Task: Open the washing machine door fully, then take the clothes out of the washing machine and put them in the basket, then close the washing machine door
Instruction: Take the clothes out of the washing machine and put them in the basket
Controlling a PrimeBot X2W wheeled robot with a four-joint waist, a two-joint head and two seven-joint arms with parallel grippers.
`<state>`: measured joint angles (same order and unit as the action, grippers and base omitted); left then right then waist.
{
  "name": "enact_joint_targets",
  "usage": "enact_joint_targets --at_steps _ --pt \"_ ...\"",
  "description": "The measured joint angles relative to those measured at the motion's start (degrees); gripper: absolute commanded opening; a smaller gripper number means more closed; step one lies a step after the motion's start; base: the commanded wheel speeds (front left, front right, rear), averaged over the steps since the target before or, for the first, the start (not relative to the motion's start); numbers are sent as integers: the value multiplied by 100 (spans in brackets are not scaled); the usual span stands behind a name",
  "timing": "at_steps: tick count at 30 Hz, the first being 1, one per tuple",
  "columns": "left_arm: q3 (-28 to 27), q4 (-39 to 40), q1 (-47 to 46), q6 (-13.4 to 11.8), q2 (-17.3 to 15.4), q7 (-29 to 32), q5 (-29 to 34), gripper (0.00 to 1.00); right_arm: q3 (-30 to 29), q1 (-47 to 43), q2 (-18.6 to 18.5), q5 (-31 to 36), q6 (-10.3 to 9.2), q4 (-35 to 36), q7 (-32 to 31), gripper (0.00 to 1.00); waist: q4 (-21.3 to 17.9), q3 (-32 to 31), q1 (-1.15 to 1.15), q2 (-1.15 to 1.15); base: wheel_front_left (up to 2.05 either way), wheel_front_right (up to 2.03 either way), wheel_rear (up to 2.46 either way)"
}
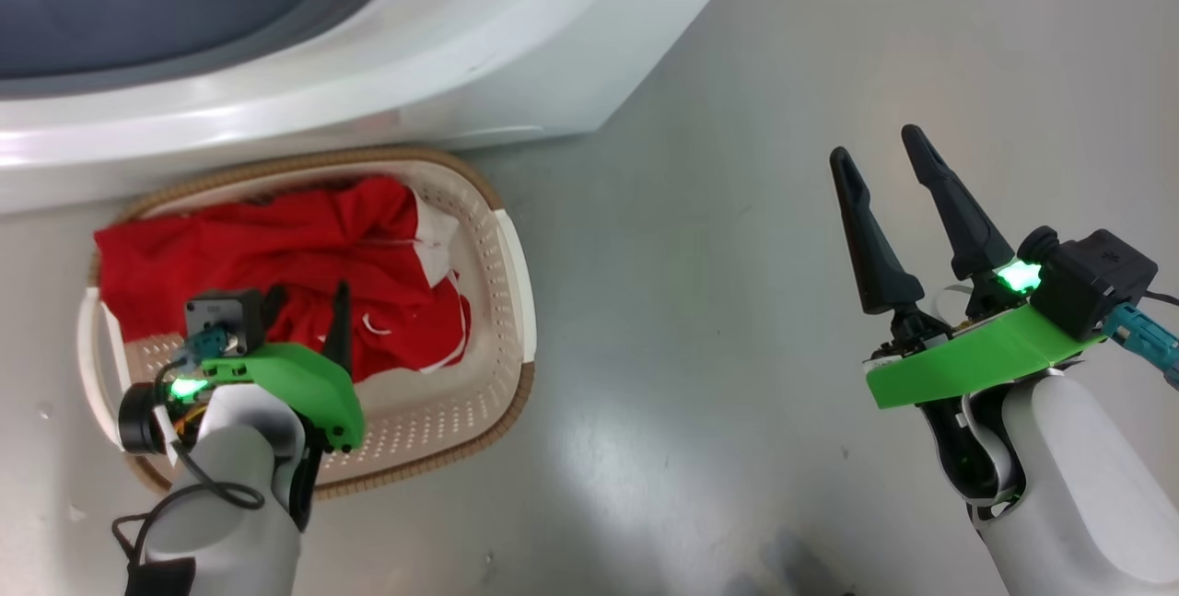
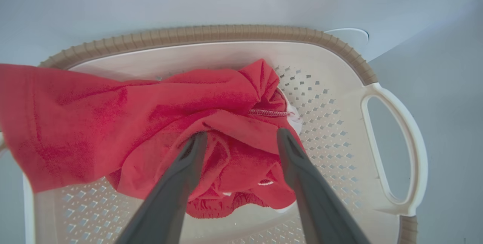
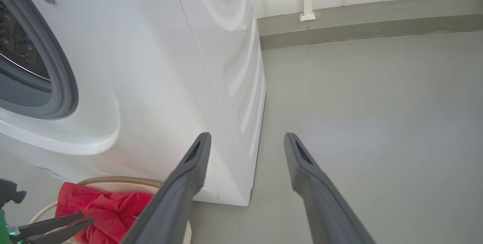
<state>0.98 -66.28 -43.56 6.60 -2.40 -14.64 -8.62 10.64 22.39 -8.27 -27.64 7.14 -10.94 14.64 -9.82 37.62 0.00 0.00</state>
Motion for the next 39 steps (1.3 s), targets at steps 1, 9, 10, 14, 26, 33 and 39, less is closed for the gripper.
enact_joint_targets --at_steps 1,9,10,14,26,33,39 --pt "-14 51 42 0 1 0 -7 100 1 -1 -7 0 0 -9 0 100 9 -58 0 0 0 0 0" --pt "-166 604 492 48 7 -1 -58 100 16 -270 -41 0 0 -102 -1 100 74 -584 0 0 0 0 0" --pt "-196 684 566 48 10 0 -60 100 16 -311 -51 0 0 -115 -1 100 82 -656 0 0 0 0 0" --pt "-286 1159 954 49 12 0 -64 100 5 -527 -90 0 -1 -172 0 100 124 -1033 0 0 0 0 0" --pt "-323 2287 1668 51 22 0 1 100 -83 -918 -178 0 0 -215 0 100 246 -1782 0 0 0 0 0" --pt "-310 2941 2132 56 32 -1 74 100 -137 -1156 -198 0 -1 -241 0 100 323 -2188 0 0 0 0 0" --pt "-315 3511 2559 56 36 0 148 100 -211 -1385 -200 0 0 -277 -1 100 369 -2520 0 0 0 0 0"
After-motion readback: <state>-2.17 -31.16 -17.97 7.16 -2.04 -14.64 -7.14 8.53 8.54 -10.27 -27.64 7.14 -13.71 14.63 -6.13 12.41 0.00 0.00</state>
